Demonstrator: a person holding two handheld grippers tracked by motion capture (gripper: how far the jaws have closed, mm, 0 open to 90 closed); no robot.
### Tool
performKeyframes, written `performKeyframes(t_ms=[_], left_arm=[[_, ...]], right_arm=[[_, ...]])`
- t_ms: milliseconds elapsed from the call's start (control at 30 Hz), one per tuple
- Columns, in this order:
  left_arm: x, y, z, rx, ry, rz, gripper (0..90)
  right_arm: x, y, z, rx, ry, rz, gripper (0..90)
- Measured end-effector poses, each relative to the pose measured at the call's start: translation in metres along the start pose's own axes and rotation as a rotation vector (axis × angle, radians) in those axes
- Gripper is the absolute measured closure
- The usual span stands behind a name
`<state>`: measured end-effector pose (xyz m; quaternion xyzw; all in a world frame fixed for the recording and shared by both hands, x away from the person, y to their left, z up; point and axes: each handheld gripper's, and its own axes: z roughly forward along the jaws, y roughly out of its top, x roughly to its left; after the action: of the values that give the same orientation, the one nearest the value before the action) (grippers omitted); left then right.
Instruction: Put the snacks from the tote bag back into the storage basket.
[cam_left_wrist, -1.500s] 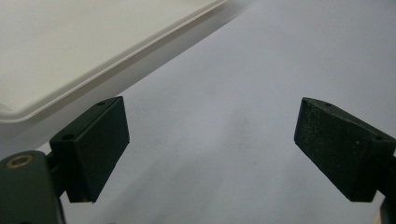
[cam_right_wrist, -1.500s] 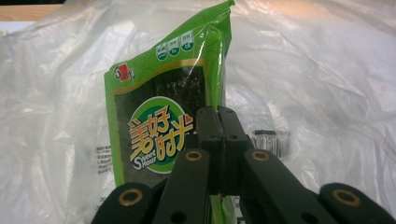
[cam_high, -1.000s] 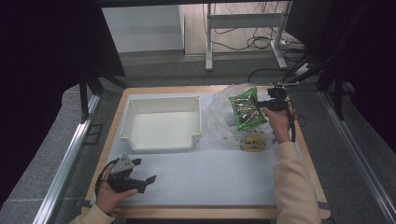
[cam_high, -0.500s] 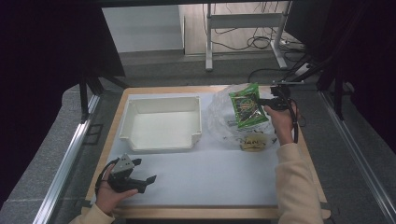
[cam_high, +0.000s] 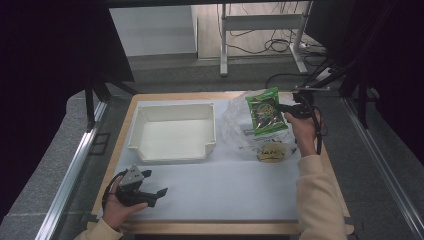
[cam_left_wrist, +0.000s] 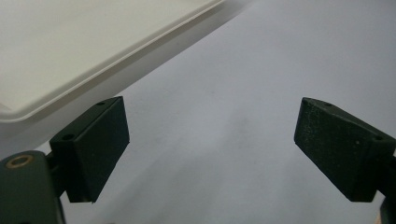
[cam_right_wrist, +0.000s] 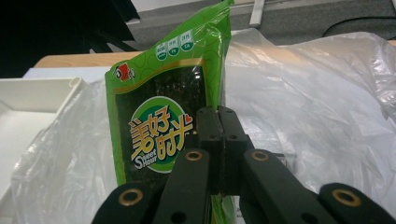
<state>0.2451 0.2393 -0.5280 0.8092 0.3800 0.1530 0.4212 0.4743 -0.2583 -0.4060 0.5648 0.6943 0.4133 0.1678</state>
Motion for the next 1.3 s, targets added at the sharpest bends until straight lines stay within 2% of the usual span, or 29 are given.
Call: performKeyframes(t_ms=[700,900,1300], left_arm=[[0.000,0.000,0.000,0.003,0.001,0.002,10.4],[0.000,0.000,0.000,0.001,0.001,0.000,10.3],[0.000,0.000,0.000,0.003,0.002,0.001,10.3]], right_arm=[[0.004,0.000,-0.007,-0.036,0.033,-0.008,90.0],[0.008,0.002,-0.010,-0.052,0.056,-0.009,90.0],[0.018,0.002,-0.012,-0.051,0.103,-0.017,90.0]])
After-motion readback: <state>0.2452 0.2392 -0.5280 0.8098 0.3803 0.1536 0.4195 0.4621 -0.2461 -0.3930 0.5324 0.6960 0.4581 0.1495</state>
